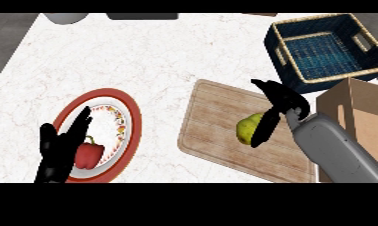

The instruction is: Pick the pear from the cutting board and place it in the basket

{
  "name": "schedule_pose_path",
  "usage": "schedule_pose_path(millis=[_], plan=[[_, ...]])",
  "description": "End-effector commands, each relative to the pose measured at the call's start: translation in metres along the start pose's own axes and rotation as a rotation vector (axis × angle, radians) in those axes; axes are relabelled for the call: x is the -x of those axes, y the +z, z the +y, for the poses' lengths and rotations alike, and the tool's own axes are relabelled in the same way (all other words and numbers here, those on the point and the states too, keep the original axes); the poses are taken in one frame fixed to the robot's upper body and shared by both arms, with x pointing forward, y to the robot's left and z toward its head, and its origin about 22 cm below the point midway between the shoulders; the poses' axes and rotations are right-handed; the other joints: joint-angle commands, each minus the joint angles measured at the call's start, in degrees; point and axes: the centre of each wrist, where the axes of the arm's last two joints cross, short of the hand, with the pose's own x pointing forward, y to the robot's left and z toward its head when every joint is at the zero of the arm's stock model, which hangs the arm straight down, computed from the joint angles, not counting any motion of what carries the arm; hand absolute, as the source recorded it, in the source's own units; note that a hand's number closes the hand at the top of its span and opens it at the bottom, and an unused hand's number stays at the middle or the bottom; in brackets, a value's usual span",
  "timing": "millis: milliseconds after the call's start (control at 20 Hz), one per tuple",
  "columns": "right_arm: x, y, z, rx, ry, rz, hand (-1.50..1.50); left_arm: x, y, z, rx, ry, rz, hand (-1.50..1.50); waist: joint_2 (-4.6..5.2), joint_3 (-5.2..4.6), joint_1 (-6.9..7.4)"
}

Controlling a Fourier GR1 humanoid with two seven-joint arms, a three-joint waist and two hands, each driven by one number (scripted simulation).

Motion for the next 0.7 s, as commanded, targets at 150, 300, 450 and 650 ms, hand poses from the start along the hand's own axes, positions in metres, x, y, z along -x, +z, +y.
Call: schedule_pose_path(millis=[150, 300, 450, 650], plan=[[-0.005, -0.015, 0.021, -0.056, 0.03, 0.042, -1.5, 0.011, -0.006, 0.017, -0.011, 0.015, 0.117, 0.0, 0.51, -0.7, 0.02], [-0.014, -0.013, 0.004, -0.031, 0.01, 0.028, -1.5, 0.032, -0.001, 0.006, 0.02, 0.023, 0.081, 0.0, 0.5, -0.72, 0.11], [-0.013, -0.009, 0.025, -0.037, 0.022, 0.023, -1.5, 0.028, 0.0, -0.01, 0.013, 0.029, 0.102, 0.0, 0.42, -0.7, -0.08], [0.008, -0.022, 0.036, -0.025, 0.01, 0.016, -1.5, 0.04, -0.004, 0.019, -0.008, 0.01, 0.108, 0.0, 0.54, -0.71, -0.15]])
